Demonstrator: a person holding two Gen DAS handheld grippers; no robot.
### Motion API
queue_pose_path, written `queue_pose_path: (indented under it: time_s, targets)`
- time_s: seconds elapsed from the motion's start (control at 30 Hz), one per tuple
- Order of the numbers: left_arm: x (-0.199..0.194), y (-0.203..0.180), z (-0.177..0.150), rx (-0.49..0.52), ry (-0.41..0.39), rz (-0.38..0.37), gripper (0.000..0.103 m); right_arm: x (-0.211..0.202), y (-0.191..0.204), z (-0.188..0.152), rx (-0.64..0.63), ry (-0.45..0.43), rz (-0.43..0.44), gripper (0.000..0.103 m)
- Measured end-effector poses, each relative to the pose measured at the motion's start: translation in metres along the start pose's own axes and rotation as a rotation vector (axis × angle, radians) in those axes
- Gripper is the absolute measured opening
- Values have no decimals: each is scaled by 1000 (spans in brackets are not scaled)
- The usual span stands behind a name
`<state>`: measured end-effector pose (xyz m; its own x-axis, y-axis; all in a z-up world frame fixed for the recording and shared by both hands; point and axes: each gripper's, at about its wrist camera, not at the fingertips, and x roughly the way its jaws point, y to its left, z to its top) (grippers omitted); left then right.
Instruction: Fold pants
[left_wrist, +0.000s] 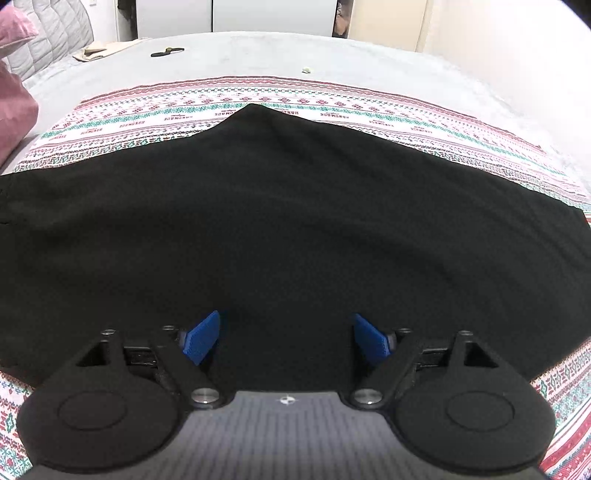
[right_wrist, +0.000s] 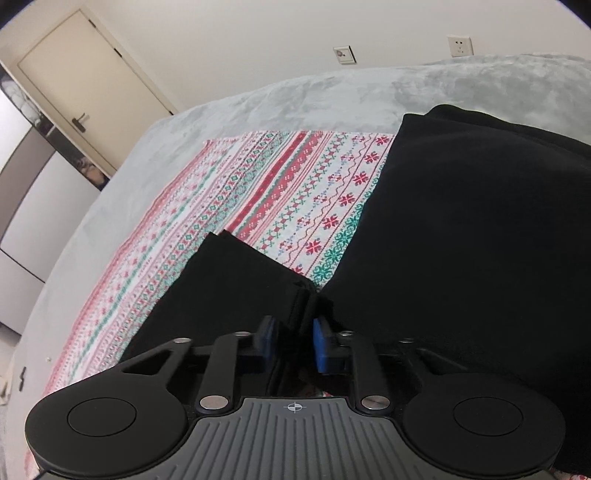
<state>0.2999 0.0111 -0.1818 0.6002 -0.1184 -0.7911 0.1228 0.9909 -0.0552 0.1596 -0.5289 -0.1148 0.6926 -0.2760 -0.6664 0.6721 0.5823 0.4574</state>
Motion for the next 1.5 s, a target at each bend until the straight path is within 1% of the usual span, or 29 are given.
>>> queue_pose_path:
  time_s: [0.1,0.17,0.23,0.3,0.37,0.4,0.47,0.5,0.57,0.63,0.7,0.73,0.8,0.83,0.9,0.93,0.97,1.0,1.03,1.1,1.17,1.23,1.27,1.33,1.37,1.4,1.43,1.5]
  targets:
    - [0,1,0,0,2,-5,97,-2,5,-1,-29,-20,-19,9]
    - [-1,3,1,-9,4,-18,97,-7,11,-3,-46,-46,-11,9]
    - [-1,6,2,-22,8,-32,97,-13,25,-6,-98,-84,-17,8]
    - [-2,8,3,-38,11,-44,97,-21,47,-14,-213,-152,-43,8]
    - [-2,11,4,-56,14,-54,97,-32,80,-29,-379,-268,-70,8]
    - [-2,12,4,-66,15,-59,97,-37,96,-38,-449,-319,-69,8]
    - [-2,14,6,-91,17,-72,97,-45,136,-65,-625,-431,-36,8]
    - [-2,17,7,-111,17,-85,97,-47,154,-80,-699,-463,-6,8]
    - [-2,23,9,-155,18,-109,97,-52,197,-125,-886,-504,104,8]
    - [-2,33,10,-207,18,-130,97,-56,233,-186,-1101,-484,240,8]
    - [-2,43,10,-254,19,-142,97,-59,256,-258,-1328,-394,373,7]
    - [-2,48,11,-275,19,-149,97,-60,261,-297,-1444,-326,437,7]
    - [-4,58,11,-322,16,-171,97,-61,259,-352,-1604,-225,509,7]
    - [-4,60,11,-334,13,-180,97,-61,256,-373,-1655,-189,527,7]
    - [-4,61,12,-334,17,-195,97,-62,250,-396,-1696,-151,554,7]
    - [-4,61,13,-335,20,-205,97,-63,248,-402,-1711,-159,550,8]
    - [-3,61,13,-341,23,-215,97,-63,246,-405,-1721,-187,538,10]
    - [-2,61,14,-347,28,-227,97,-64,244,-404,-1720,-196,537,11]
    - [-1,61,13,-351,33,-237,97,-64,243,-401,-1712,-191,537,17]
    - [1,59,13,-350,37,-251,97,-61,244,-394,-1672,-189,524,38]
    - [0,58,14,-345,32,-260,98,-58,244,-388,-1648,-194,511,46]
    - [2,57,14,-361,33,-288,98,-55,245,-386,-1646,-192,519,46]
    - [3,58,14,-374,36,-306,98,-54,245,-387,-1648,-196,527,46]
    - [6,59,14,-406,43,-345,99,-54,245,-389,-1658,-207,543,36]
    - [7,59,15,-413,41,-357,99,-55,243,-390,-1661,-198,556,22]
    - [7,59,16,-417,38,-369,99,-57,238,-395,-1660,-182,569,5]
    - [7,59,16,-421,34,-386,99,-57,239,-396,-1654,-172,568,5]
    - [8,58,15,-443,35,-432,99,-62,240,-399,-1636,-193,574,5]
